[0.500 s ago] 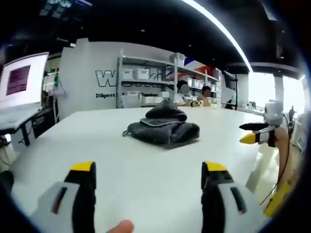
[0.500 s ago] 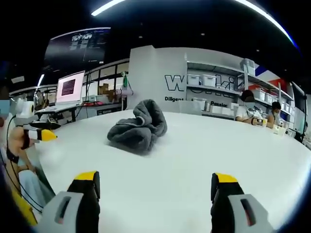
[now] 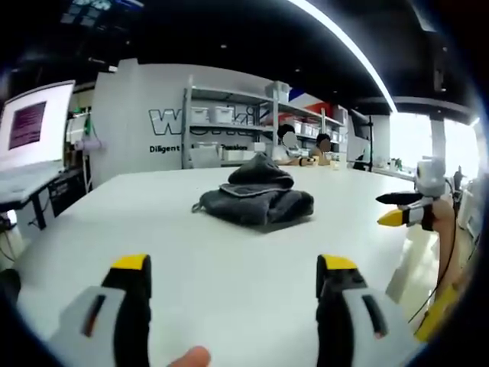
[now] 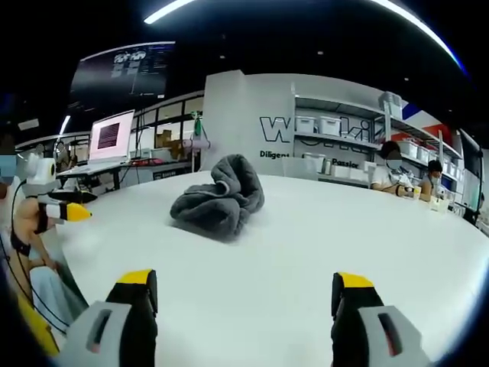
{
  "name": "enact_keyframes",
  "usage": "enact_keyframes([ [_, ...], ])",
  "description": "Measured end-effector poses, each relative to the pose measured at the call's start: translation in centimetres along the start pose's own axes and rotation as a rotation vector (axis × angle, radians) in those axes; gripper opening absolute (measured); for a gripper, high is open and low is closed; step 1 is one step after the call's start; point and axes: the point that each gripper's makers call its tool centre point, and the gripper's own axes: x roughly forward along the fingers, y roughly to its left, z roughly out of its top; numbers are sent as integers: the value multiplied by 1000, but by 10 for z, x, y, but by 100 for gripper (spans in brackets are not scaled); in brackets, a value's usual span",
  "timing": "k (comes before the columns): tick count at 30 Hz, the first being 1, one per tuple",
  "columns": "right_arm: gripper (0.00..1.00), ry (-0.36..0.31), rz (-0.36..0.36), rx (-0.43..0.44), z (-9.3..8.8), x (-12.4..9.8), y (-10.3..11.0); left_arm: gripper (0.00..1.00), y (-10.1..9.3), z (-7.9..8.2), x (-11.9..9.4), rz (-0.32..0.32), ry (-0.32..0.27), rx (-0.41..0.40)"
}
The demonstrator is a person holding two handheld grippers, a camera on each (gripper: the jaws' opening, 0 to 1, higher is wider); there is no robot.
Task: Fold the towel on the table until its edges align and the towel forms a compact rectangular stack.
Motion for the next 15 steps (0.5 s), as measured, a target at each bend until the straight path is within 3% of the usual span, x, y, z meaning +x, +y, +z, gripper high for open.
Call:
enact_keyframes([
  [15,99,7,11,3,-3,2,1,93,1,-1,1,7,8,3],
])
